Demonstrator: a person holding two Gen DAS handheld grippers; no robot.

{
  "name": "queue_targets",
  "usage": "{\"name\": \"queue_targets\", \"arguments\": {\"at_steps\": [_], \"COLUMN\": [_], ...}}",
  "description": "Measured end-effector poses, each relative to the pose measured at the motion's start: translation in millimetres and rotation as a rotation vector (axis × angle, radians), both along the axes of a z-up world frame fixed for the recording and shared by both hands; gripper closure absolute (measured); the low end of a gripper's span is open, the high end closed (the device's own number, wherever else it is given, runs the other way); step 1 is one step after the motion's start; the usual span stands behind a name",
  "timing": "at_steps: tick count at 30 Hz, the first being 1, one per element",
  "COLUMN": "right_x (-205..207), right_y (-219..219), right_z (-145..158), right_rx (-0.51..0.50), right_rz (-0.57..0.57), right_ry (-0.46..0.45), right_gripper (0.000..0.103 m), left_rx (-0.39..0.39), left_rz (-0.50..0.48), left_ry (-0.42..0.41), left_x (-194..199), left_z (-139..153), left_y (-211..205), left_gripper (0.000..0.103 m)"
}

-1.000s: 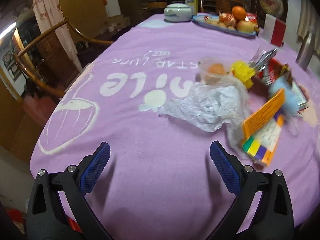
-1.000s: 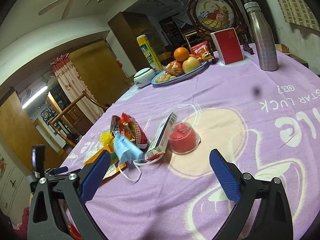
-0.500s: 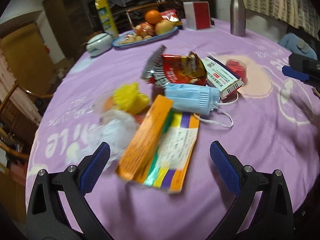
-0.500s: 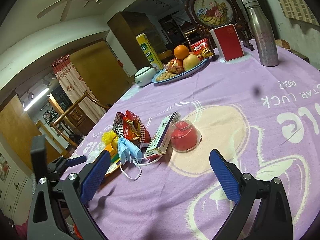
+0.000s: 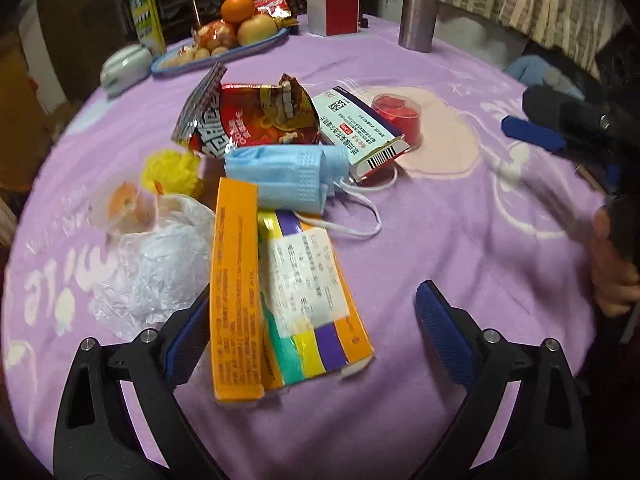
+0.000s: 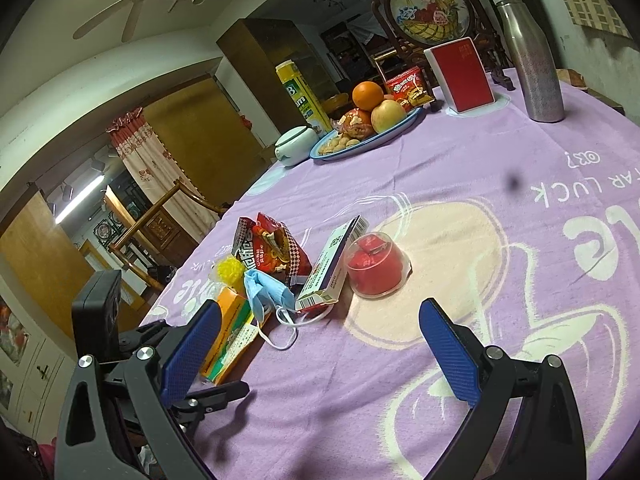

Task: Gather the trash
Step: 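Grasp the orange and purple snack box with the left tool and lift it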

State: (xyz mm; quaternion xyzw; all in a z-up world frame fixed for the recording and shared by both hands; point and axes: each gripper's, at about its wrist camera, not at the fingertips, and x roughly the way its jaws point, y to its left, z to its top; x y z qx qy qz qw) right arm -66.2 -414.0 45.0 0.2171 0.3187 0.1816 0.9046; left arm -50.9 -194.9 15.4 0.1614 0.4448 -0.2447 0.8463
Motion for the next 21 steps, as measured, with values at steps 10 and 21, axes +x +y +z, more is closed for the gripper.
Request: {"name": "queue_targets", "arguments": {"at_steps": [10,21], "right_x": [2,4], "right_y": [-1,-2], "right_z": [-1,-2], "right_rx": [0.015,0.027], "right_rz": [0.003,0.008], "right_ry": [0.009,0.021], "right_gripper": [0.006,0.006], "left_rx": [0.013,-0.156], "left_rz": [0.096,0.135], "left_ry": [-0.005,0.016], "left_x": [10,-35], "left_z": [-1,25], "left_y": [10,64], "left_gripper": [0.041,0.045]}}
